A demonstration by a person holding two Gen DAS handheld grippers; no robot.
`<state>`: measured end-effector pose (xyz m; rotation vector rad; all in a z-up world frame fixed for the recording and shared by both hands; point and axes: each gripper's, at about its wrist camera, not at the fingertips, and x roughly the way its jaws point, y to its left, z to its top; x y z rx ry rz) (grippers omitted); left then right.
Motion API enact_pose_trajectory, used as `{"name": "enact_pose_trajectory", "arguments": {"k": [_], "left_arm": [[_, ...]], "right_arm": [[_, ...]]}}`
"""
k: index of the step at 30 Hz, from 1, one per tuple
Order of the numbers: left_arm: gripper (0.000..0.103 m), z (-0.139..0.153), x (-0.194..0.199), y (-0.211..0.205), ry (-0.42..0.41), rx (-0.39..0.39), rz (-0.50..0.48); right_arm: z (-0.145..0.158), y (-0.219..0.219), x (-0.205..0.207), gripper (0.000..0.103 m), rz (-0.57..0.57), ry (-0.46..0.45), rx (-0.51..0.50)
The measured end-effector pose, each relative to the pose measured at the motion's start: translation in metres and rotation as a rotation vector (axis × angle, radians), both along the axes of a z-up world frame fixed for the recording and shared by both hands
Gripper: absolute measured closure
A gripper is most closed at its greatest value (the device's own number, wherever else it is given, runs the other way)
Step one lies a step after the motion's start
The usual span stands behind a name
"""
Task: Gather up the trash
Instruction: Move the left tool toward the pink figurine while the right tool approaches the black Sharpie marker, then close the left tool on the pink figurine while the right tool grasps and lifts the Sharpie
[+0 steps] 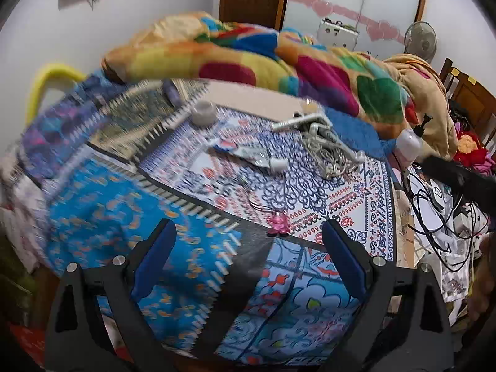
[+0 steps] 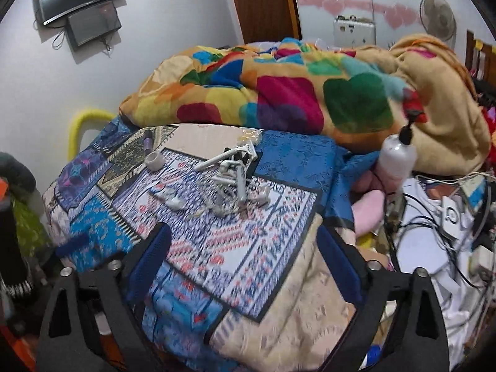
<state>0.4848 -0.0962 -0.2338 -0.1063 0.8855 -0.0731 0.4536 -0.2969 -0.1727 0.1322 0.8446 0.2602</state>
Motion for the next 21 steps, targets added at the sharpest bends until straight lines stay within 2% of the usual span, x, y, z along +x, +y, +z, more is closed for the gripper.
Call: {"name": "enact_pose_trajectory", "arguments": {"k": [3, 8, 14, 16, 18, 19, 20, 21], "left_arm": [[0.011, -0.016, 0.011, -0.006, 0.022, -0.016, -0.004], [0.026, -0.029, 0.02, -0.016, 0.024, 0.007, -0.036], [0.051, -0.039, 0.023, -0.031, 0.027, 0.034, -0.098], [0.053, -0.04, 0.024, -0.035, 0.01, 0.06, -0.105], [0.06, -0.041, 0.024, -0.038, 0.0, 0.081, -0.112], [0.063, -0.041, 0.024, -0.038, -0.006, 0.088, -0.112], [0.07, -0.041, 0.024, -0.039, -0.012, 0.091, -0.112], [0.081, -0.041, 0.024, -0.039, -0.015, 0.087, -0.118]], "right_arm": [[-0.007, -0.002, 0.024, 0.03, 0.017, 0.017, 0.021], [-0.022, 0.001, 0.06, 0.062, 0.064, 0.067, 0.064], [-0.042, 0.016, 0.081, 0.077, 0.113, 0.119, 0.085], [-0.046, 0.019, 0.086, 0.079, 0.114, 0.125, 0.065], [-0.052, 0.022, 0.089, 0.086, 0.113, 0.134, 0.039], [-0.054, 0.023, 0.09, 0.092, 0.114, 0.14, 0.03], [-0.057, 0.024, 0.091, 0.093, 0.116, 0.147, 0.02], [-0.059, 0.025, 0.092, 0.093, 0.118, 0.15, 0.014]]}}
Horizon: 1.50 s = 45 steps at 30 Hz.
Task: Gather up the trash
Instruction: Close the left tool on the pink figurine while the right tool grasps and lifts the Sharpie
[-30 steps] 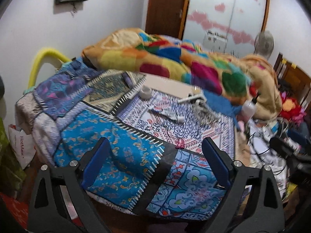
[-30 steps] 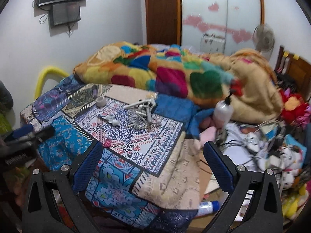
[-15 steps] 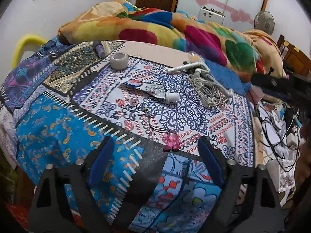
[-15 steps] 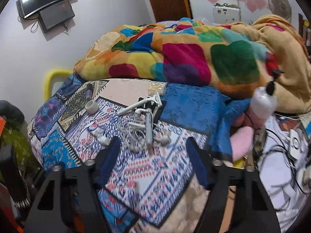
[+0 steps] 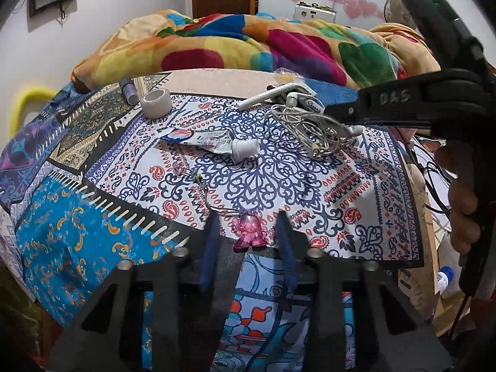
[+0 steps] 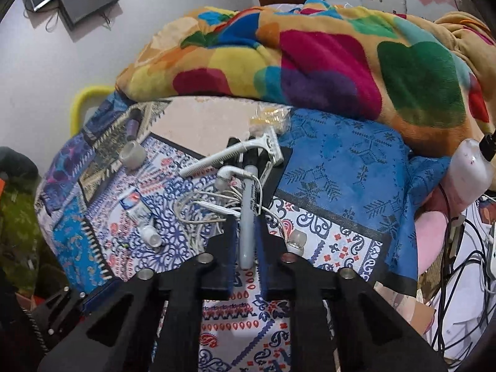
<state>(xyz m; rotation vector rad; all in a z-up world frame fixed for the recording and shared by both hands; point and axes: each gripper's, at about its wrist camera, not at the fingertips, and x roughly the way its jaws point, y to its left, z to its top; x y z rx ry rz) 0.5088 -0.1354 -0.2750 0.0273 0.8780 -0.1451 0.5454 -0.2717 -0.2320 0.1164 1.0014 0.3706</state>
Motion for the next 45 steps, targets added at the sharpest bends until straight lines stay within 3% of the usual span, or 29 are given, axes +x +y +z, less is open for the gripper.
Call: {"name": "enact_pose_trajectory", "arguments": {"k": [10, 22, 36, 41, 45], "left_arm": [[0.081, 0.008, -0.005, 0.001, 0.022, -0.057, -0.038], [0.081, 0.057, -0.041, 0.016, -0.029, -0.109, -0.015], [0.081, 0.106, -0.098, 0.045, -0.1, -0.107, 0.036], [0.081, 0.117, -0.119, 0.07, -0.123, -0.085, 0.067], [0.081, 0.112, -0.131, 0.086, -0.112, -0.08, 0.088]], "right_arm": [[0.018, -0.008, -0.016, 0.094, -0.001, -0.027, 0.018], [0.05, -0.006, -0.071, 0.094, 0.053, -0.067, -0.04], [0.094, 0.002, -0.123, 0.095, 0.059, -0.123, -0.029], [0.11, 0.025, -0.137, 0.096, 0.082, -0.184, -0.083], [0.1, 0.037, -0.128, 0.096, 0.074, -0.177, -0.137]]}}
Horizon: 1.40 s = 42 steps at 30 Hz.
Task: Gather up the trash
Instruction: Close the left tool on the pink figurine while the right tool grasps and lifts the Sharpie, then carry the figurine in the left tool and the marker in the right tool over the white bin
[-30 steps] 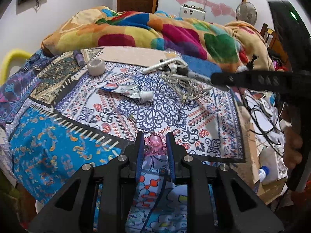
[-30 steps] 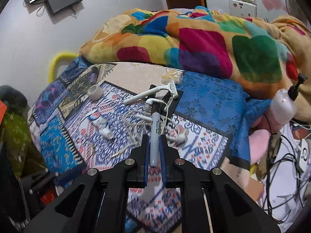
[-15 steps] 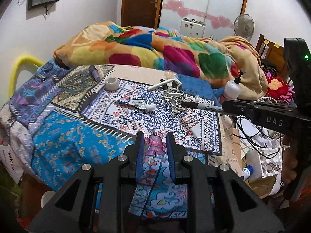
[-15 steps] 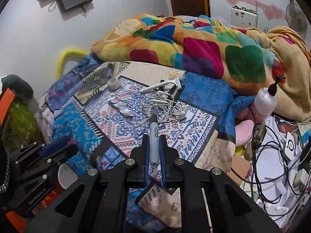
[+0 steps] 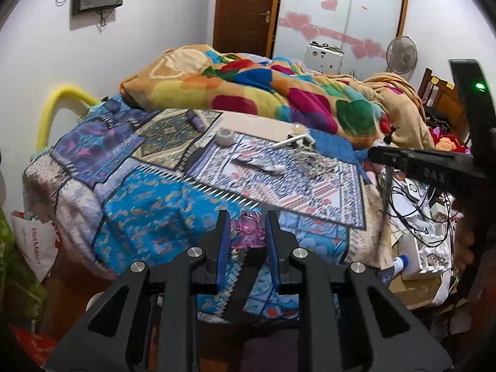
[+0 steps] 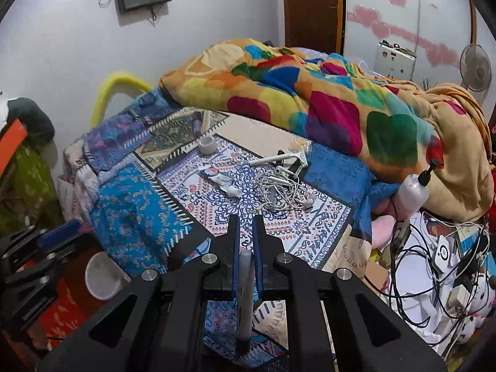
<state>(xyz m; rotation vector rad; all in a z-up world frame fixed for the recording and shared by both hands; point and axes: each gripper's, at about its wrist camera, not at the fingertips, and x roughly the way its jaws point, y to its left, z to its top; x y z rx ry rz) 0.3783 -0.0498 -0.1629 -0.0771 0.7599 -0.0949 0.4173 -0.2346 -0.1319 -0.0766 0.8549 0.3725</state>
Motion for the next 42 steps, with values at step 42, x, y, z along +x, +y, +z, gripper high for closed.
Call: {"name": "enact_pose_trajectory", "arguments": {"k": [42], "left_arm": [[0.081, -0.049, 0.01, 0.029, 0.107, -0.012, 0.066]], "right_arm": [[-0.096, -0.015, 0.046, 0.093, 0.005, 0.249, -0.07]]}}
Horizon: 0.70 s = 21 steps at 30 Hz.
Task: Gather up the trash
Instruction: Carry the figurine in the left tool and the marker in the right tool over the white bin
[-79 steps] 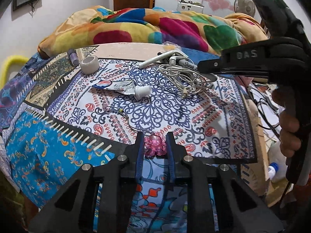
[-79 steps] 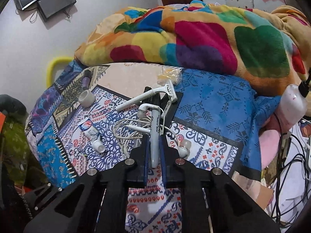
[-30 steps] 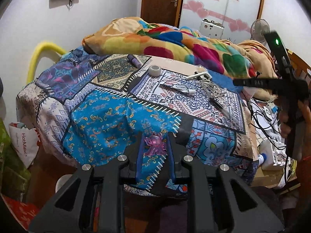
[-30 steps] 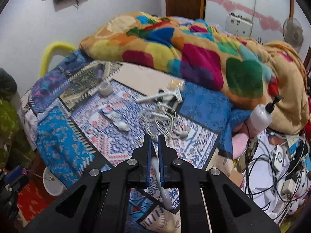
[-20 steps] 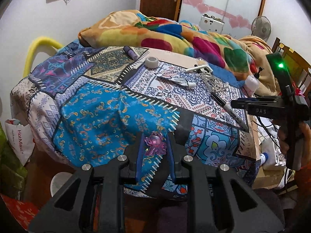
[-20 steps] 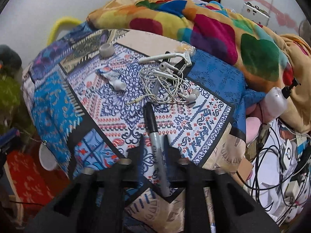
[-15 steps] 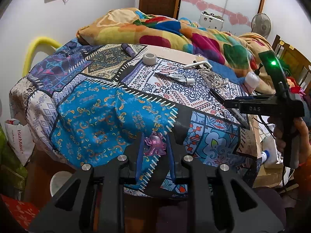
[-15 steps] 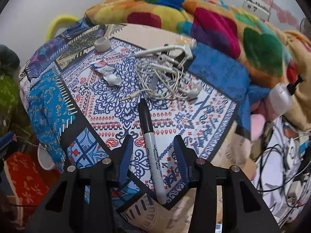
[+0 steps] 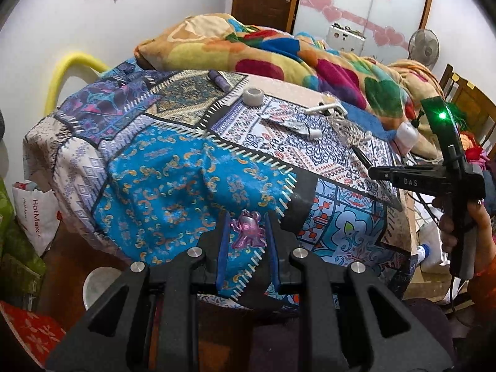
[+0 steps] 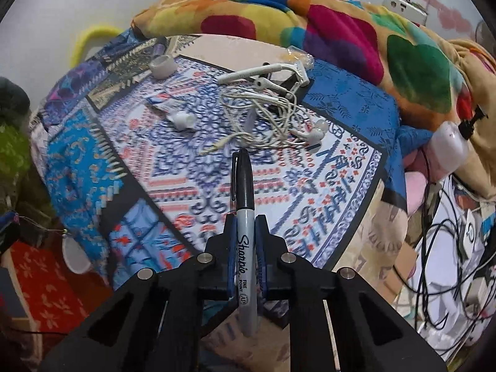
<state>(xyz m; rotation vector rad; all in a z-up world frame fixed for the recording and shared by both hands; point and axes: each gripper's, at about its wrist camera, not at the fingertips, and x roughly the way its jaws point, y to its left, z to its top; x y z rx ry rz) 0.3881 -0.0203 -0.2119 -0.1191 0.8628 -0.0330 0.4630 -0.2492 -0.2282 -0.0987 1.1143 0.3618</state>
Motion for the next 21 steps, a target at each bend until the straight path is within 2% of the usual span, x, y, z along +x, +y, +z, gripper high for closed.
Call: {"name": "enact_pose_trajectory", "arguments": {"k": [6, 15, 21], "left_arm": [[0.081, 0.019, -0.021, 0.026, -0.038, 0.004, 0.04], [0.081, 0.04, -0.068, 0.092, -0.089, 0.007, 0.156], [0.081, 0.04, -0.103, 0.143, -0.092, 0.008, 0.251]], "right_arm": [[0.035, 0.03, -0.025, 0.092, 0.049, -0.06, 0.021], [0.087, 0.112, -0.059, 0.092, 0.188, -0.152, 0.078], [0.097, 0.176, -0.086, 0.092, 0.311, -0.15, 0.131]]}}
